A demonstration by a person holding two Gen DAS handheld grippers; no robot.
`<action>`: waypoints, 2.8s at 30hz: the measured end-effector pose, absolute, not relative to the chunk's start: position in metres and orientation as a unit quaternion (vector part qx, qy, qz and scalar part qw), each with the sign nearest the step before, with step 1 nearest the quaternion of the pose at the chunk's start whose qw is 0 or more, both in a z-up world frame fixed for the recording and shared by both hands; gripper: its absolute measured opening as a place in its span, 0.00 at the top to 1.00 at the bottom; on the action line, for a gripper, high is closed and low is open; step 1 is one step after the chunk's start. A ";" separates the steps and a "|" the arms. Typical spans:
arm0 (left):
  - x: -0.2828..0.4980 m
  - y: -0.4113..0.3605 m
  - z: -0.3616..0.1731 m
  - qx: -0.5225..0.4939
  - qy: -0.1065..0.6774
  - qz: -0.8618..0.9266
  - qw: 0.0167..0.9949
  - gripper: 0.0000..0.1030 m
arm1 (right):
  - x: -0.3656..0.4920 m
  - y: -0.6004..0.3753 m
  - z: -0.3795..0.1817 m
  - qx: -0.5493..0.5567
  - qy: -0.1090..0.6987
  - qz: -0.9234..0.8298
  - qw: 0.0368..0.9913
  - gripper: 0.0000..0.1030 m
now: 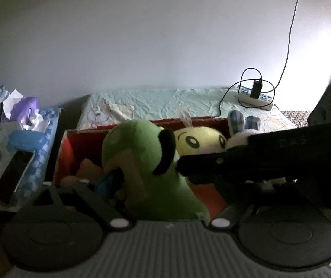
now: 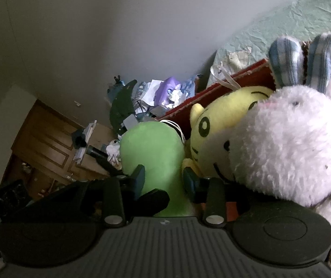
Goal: Organize objects
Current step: 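Lower the green plush into the box beside the tiger and bunny, then open the right gripper and withdraw it from the box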
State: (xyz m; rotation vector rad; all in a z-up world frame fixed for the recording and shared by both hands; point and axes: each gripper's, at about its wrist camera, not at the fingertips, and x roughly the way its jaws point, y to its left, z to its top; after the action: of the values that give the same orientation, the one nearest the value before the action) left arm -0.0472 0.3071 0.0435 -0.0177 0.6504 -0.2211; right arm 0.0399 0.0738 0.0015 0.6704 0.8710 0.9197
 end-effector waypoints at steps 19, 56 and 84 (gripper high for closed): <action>-0.062 0.327 0.057 -0.004 0.318 -0.108 0.942 0.17 | 0.048 0.110 -0.001 0.295 0.406 0.467 0.728 0.61; -0.083 0.222 0.095 0.041 0.314 -0.070 0.946 0.00 | -0.022 -0.027 0.050 0.216 0.314 0.303 0.874 0.48; -0.059 0.046 0.087 0.091 0.386 -0.081 0.914 0.01 | -0.066 -0.152 0.045 0.144 0.358 0.044 0.922 0.22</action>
State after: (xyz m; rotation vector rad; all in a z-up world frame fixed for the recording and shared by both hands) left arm -0.0594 0.0463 0.0869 0.1873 0.7949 -0.1671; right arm -0.0660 -0.1522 0.0448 0.2952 0.7354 0.0906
